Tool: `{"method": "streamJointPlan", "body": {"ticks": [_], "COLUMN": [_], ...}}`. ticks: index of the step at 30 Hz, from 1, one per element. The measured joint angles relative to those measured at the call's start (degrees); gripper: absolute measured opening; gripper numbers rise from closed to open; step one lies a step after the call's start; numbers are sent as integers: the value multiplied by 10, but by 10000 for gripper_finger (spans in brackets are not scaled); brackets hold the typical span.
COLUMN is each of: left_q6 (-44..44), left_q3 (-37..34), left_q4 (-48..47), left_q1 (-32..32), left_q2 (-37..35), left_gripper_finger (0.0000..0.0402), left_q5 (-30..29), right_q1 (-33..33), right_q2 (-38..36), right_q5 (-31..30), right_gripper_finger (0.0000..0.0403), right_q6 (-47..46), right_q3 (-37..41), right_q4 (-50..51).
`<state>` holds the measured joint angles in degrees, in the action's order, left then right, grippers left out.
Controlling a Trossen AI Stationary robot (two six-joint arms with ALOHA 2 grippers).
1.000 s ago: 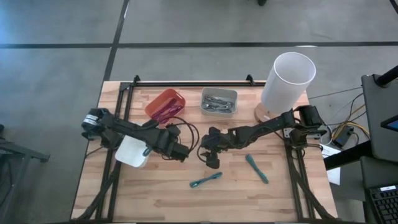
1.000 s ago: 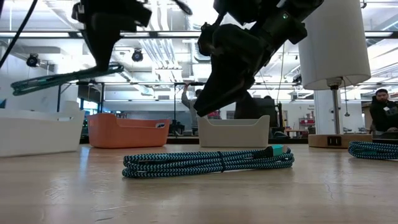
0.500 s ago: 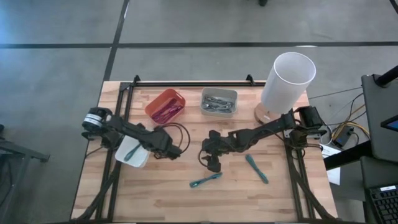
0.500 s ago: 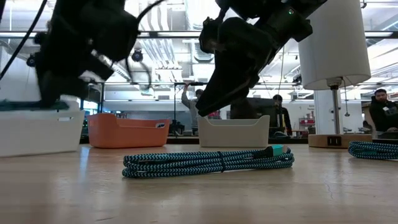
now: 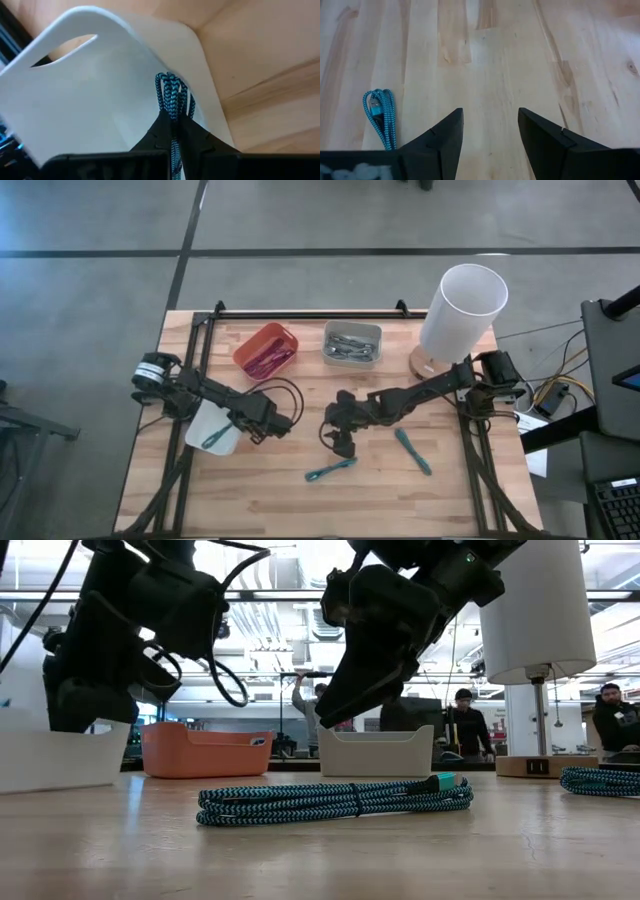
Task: Pick & Place USB Port
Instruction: Put the left blue USB cable into the white bin
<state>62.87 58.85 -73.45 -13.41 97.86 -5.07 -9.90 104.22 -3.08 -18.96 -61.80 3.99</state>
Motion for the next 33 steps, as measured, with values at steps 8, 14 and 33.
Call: {"method": "streamJointPlan", "body": {"ticks": [8,14,33], "left_q6": [-16,-44,-100], "left_q3": [0,11,129], "left_q4": [4,-18,-71], "left_q1": [0,0,-18], "left_q2": [0,0,-94], "left_gripper_finger": [70,88,90], "left_q5": [1,1,-244], "right_q1": [-1,-1,-54], "right_q2": [0,0,0], "right_q5": [0,5,137], "right_gripper_finger": [187,187,187], "right_q6": [12,37,102], "right_q3": [0,-4,3], "right_q4": [0,1,78]}}
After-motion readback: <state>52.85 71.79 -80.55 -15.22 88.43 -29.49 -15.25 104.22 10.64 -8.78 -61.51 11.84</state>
